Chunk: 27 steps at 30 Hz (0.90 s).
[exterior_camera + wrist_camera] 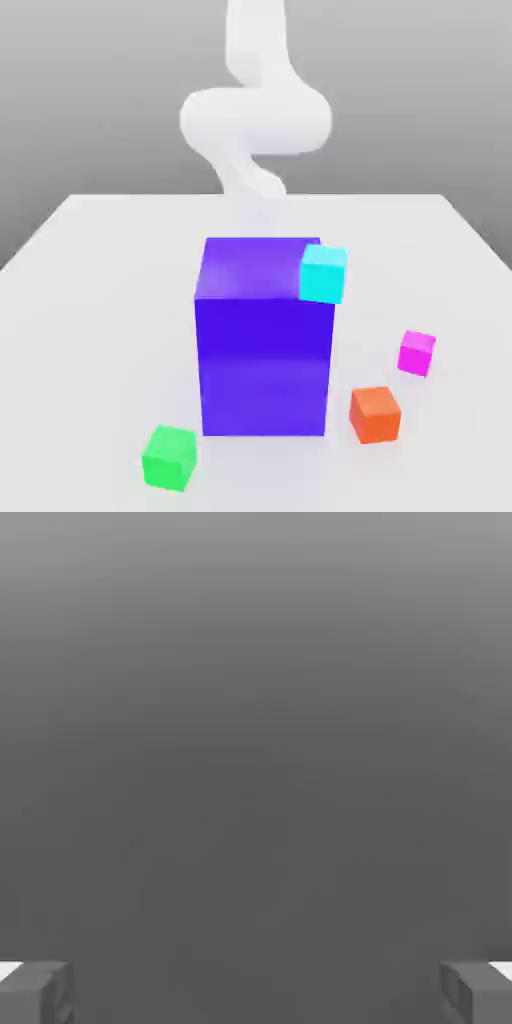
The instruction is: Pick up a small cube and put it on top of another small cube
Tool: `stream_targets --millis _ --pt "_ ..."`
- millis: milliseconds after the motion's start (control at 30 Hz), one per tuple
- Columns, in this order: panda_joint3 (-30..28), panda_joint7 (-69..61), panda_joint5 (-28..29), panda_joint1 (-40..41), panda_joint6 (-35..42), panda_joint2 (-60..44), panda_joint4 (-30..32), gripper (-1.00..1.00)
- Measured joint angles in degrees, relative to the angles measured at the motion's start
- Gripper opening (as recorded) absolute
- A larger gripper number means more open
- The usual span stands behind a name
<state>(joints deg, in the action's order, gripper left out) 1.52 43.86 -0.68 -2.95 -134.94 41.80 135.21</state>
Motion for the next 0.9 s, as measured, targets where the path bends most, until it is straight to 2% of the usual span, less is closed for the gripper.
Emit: stream_targets --millis 467,567,633,700,767,867,900 --pt "11.76 -12.26 -2.87 -19.73 -21.29 -28.29 22.08 0.0" --pt "15.57 -14.16 -1.96 -23.74 -26.88 -36.08 27.41 0.0" --pt "17.05 -13.55 0.62 -25.01 -30.33 -40.84 29.79 0.0" --pt "15.0 -9.89 6.13 -26.94 -33.64 -45.27 29.74 0.0" --pt "10.31 -6.02 11.51 -30.54 -36.86 -49.51 29.03 0.0" --pt "2.7 -2.31 16.43 -37.01 -41.77 -55.69 27.75 0.0" --pt "1.05 -1.98 16.82 -38.58 -42.96 -57.08 27.49 -1.0"
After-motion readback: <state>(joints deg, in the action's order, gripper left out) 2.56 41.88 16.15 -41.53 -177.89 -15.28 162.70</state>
